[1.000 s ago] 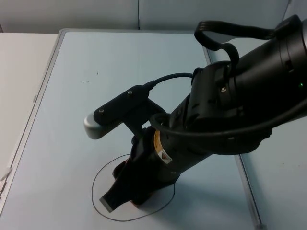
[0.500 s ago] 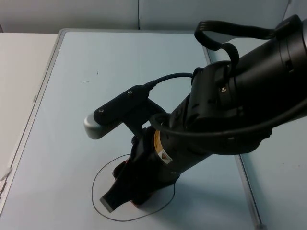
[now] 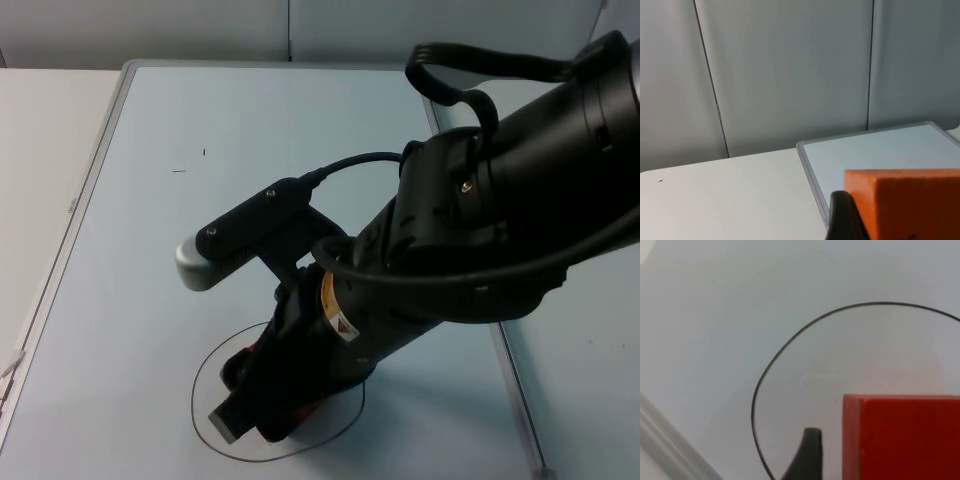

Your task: Pick up one cube with the left hand and another cube with the right hand. First place the cube in the right hand at the target position, then stack the cube in the left hand on top.

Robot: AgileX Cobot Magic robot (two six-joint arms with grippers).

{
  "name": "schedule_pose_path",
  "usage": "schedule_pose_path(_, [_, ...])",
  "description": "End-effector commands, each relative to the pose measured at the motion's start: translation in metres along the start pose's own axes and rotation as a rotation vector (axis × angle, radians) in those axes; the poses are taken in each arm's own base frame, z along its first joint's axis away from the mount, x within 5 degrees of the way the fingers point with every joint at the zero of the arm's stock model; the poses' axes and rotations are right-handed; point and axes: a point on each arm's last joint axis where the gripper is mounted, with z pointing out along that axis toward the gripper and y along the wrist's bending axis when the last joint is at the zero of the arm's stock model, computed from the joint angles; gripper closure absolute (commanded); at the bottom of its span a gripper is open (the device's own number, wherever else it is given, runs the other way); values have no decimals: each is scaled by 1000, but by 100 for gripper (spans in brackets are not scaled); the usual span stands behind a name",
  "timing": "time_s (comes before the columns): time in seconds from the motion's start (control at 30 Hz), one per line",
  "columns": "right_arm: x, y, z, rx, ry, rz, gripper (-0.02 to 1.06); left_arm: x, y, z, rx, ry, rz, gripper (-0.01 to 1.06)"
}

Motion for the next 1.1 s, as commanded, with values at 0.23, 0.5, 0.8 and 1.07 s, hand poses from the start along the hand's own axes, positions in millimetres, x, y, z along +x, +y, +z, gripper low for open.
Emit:
schedule_pose_path(0.23, [-14, -4, -24, 6, -61, 12, 19, 0, 0, 0, 10, -11, 0, 83])
schedule_pose_path(0.5, [-39, -19, -136, 43, -291, 16, 19, 0, 0, 0, 9, -11, 1, 83])
schedule_pose_path(0.8, [-10, -44, -307, 88, -677, -17, 20, 0, 0, 0, 9, -11, 1, 83])
schedule_pose_path(1.07, [83, -66, -401, 128, -860, 8, 20, 0, 0, 0, 9, -11, 1, 83])
